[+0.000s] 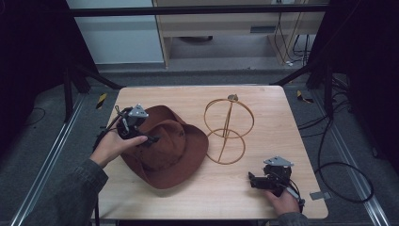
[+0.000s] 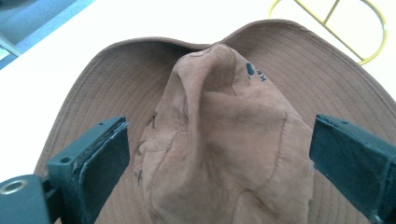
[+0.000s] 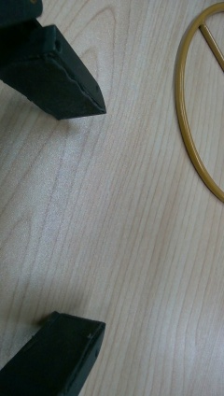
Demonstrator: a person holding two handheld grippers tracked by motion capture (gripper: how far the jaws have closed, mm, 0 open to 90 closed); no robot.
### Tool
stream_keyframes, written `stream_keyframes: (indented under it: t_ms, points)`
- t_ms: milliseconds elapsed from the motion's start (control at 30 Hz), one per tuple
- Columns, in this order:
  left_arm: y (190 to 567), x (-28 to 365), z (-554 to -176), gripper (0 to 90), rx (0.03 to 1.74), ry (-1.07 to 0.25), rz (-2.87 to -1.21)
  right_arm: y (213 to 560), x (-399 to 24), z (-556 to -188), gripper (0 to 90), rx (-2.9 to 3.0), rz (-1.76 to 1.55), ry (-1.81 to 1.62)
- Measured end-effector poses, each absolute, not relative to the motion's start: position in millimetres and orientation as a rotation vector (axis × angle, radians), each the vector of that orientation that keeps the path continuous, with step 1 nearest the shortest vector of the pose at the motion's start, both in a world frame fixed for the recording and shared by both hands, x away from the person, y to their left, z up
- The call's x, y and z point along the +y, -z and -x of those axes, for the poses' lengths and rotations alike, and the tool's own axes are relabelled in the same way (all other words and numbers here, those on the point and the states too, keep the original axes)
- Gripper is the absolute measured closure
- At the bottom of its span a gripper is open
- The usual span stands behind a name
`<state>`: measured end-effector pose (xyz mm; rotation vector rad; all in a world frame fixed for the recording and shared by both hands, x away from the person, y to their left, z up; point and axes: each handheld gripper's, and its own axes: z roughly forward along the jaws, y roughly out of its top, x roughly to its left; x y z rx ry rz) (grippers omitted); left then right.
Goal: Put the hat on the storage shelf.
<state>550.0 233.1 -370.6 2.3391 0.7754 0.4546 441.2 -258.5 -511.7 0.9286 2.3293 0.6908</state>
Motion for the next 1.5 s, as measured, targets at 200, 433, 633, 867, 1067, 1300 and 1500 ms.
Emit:
stream_keyframes:
  t_ms: [200, 433, 633, 867, 1067, 1300, 1500]
  points:
    - [377.9, 222.2, -561.9, 5.7, 0.798, -0.428, -2.385, 511.7, -258.6, -441.3, 0.4, 2.328, -0.927, -0.69]
    - [389.5, 213.8, -572.7, 11.8, 0.816, -0.406, -2.449, 511.7, -258.6, -441.2, 0.4, 2.33, -0.928, -0.691]
    - [395.6, 213.7, -575.5, 18.5, 0.816, -0.381, -2.487, 511.7, -258.6, -441.2, 0.4, 2.33, -0.928, -0.691]
    - [402.5, 216.6, -577.6, 27.7, 0.839, -0.356, -2.506, 511.7, -258.5, -441.2, 0.4, 2.33, -0.929, -0.691]
    - [404.1, 218.4, -578.6, 49.0, 0.843, -0.338, -2.521, 511.7, -258.6, -441.2, 0.4, 2.33, -0.928, -0.691]
    - [405.6, 219.6, -581.9, 80.8, 0.851, -0.305, -2.54, 511.7, -258.6, -441.2, 0.4, 2.33, -0.928, -0.69]
    - [393.7, 228.2, -579.0, 88.5, 0.875, -0.304, -2.496, 511.7, -258.6, -441.2, 0.5, 2.329, -0.928, -0.69]
